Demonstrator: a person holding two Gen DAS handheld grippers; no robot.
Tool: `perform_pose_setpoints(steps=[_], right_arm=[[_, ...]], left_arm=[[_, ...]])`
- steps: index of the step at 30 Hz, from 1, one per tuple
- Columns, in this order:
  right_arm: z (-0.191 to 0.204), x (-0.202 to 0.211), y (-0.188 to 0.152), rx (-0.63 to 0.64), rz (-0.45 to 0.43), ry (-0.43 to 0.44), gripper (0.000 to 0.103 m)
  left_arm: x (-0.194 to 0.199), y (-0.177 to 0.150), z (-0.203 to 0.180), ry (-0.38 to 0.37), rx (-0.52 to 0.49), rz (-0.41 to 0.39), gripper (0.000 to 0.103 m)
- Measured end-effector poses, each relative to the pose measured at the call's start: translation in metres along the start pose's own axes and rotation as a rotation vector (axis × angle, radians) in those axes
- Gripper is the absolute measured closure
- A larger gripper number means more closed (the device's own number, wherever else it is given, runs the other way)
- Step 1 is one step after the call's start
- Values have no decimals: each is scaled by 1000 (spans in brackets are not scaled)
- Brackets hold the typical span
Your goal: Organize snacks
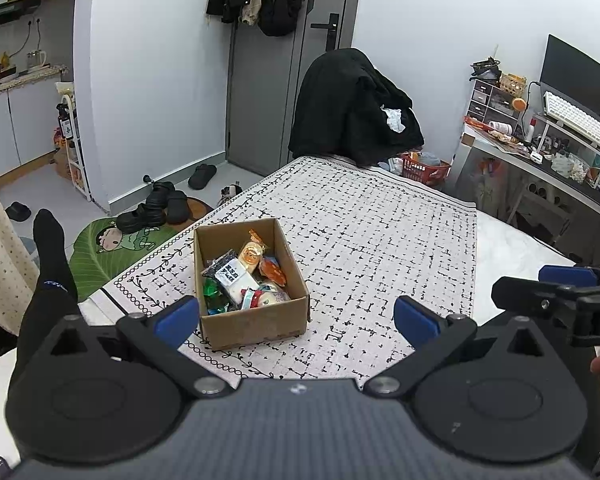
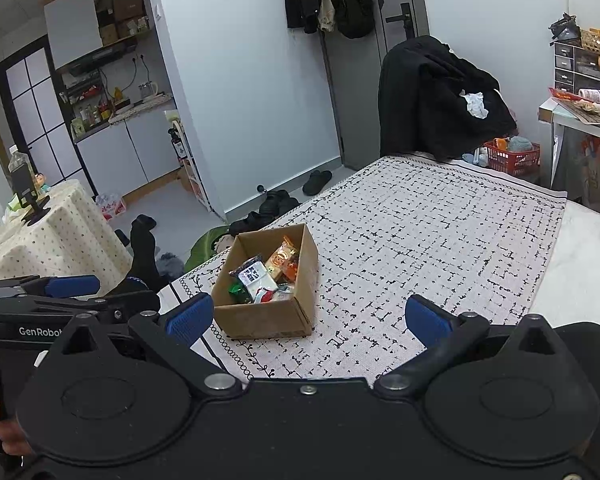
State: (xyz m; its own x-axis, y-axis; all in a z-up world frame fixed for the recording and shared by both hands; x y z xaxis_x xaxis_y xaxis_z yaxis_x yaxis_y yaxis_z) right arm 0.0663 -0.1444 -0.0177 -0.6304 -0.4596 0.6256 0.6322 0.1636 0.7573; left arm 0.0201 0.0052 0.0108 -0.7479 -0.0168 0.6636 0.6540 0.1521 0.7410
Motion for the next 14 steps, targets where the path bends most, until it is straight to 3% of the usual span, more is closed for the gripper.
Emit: perform_pose_setpoints(steps=[14], right_arm=[[0,-2,-2,8,15,-5,0]], left_arm=[[-3,-3,1,2,-10,11,0]])
Point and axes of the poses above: each gripper's, at about its wrist camera, not at the fingertips, and x roughly against the way its jaws point, z to its left, y to its top, the point moved 6 cm from there along -x, roughly the way its jaws point, and after that the axes turned 6 degrees about z, right-handed, at the moved point
